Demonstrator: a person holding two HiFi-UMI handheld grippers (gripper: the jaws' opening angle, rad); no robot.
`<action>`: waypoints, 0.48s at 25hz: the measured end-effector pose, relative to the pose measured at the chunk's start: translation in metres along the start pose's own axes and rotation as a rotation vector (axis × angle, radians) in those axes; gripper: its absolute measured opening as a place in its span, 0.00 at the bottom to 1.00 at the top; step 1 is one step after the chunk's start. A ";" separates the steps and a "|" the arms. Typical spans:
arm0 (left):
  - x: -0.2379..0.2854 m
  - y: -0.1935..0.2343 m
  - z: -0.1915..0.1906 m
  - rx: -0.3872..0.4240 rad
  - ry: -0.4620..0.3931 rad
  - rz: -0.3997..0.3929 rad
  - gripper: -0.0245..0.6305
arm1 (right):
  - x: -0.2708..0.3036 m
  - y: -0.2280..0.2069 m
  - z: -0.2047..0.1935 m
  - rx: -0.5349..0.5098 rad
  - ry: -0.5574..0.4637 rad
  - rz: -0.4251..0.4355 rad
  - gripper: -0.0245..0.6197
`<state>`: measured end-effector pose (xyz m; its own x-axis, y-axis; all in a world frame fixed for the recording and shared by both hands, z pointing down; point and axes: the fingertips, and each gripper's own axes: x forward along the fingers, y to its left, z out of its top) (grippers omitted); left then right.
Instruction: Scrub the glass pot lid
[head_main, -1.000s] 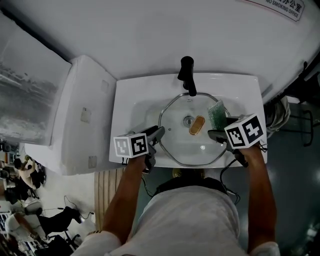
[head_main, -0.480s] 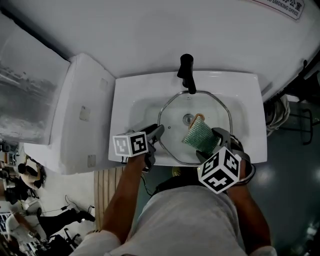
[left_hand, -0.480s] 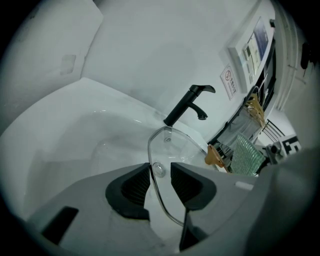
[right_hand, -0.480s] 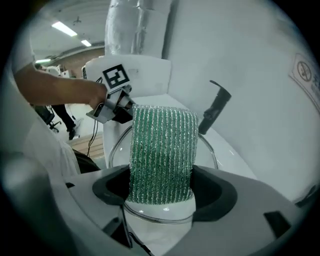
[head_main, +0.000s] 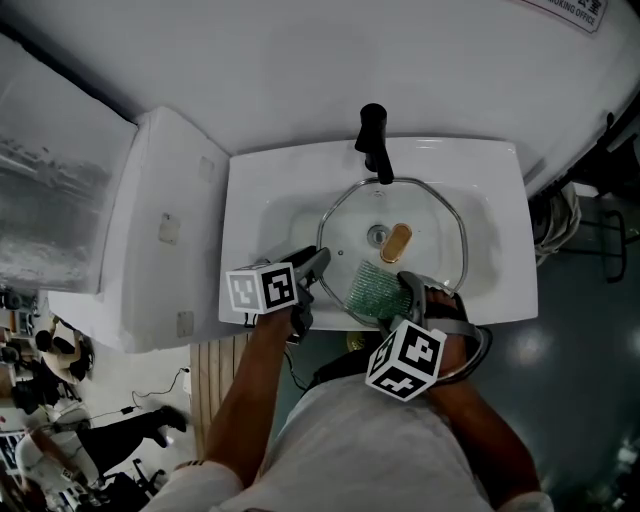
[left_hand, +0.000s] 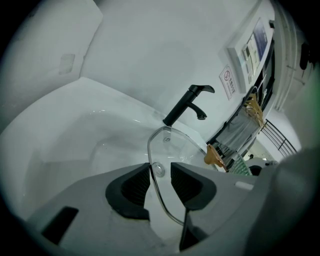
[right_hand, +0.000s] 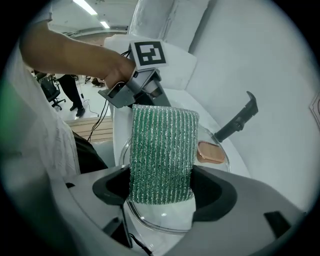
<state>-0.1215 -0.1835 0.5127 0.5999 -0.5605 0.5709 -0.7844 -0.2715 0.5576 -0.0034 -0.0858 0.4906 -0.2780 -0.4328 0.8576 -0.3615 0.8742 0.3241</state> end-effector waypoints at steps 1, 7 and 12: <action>0.000 0.000 0.000 0.001 0.000 0.000 0.26 | 0.002 0.002 0.000 0.000 0.000 0.004 0.58; 0.000 0.001 0.000 0.001 0.004 -0.003 0.26 | 0.003 0.000 -0.004 0.055 -0.048 0.027 0.58; 0.000 0.002 -0.001 0.004 0.007 -0.002 0.26 | -0.003 -0.011 -0.015 0.127 -0.089 0.027 0.58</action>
<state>-0.1223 -0.1836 0.5143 0.6027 -0.5542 0.5741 -0.7837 -0.2756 0.5567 0.0150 -0.0910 0.4905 -0.3649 -0.4321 0.8247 -0.4607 0.8535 0.2434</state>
